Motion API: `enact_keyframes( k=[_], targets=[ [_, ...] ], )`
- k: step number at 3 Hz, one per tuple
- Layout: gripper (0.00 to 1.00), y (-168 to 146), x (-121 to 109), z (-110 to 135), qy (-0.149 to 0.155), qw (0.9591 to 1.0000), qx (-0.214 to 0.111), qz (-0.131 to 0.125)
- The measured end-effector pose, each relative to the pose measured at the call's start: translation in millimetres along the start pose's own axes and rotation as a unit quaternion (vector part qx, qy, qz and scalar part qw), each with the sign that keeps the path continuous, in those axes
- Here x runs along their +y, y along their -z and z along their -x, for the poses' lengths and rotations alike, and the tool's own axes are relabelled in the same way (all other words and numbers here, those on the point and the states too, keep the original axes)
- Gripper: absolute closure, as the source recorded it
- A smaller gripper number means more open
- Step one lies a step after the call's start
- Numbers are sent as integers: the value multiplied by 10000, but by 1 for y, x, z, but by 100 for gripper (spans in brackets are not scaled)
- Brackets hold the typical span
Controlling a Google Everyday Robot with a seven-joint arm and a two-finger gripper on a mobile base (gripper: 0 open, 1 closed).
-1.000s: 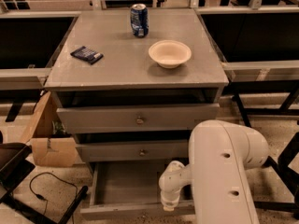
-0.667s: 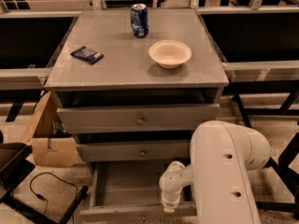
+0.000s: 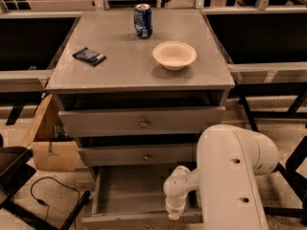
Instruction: Open bottom drawer
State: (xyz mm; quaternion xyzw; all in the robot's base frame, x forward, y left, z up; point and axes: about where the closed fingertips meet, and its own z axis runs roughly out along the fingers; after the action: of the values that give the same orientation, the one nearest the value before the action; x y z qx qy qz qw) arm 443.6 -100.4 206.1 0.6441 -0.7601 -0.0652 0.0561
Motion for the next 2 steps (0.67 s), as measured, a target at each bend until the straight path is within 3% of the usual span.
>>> enact_keyframes(
  k=[2],
  targets=[
    [100, -4, 15, -4, -53, 9997, 44, 235]
  ],
)
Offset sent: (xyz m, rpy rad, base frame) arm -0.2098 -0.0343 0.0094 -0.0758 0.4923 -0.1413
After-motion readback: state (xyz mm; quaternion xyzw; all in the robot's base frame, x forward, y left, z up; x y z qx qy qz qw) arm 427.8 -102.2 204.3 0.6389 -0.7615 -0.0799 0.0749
